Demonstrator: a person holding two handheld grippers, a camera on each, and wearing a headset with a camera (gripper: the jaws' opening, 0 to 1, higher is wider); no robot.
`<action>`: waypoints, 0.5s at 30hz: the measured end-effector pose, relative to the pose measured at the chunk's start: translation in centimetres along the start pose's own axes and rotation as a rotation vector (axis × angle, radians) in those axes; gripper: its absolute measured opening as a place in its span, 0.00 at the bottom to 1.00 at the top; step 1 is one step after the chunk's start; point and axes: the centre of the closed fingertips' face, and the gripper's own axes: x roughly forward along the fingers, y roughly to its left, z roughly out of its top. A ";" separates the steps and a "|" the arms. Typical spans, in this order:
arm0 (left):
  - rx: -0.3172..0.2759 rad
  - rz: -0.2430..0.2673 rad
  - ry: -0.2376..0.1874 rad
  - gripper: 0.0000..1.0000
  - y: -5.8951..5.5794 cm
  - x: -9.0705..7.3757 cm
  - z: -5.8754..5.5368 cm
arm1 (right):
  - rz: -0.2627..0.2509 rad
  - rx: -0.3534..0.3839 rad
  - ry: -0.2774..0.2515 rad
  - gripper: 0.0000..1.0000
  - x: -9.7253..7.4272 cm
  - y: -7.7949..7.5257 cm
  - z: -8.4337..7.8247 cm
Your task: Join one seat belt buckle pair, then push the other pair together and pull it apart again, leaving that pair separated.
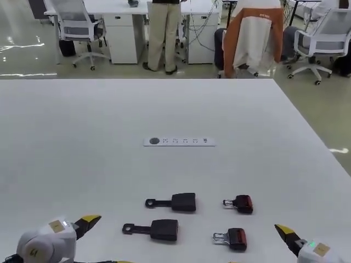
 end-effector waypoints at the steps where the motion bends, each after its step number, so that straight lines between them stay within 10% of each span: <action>1: -0.001 -0.001 0.000 0.95 0.1 0.1 0.0 | -0.001 0.000 0.003 0.97 0.0 0.0 -0.1; 15: -0.004 -0.022 0.014 0.95 0.0 1.9 0.4 | 0.006 0.006 0.020 0.96 1.1 -0.5 -0.2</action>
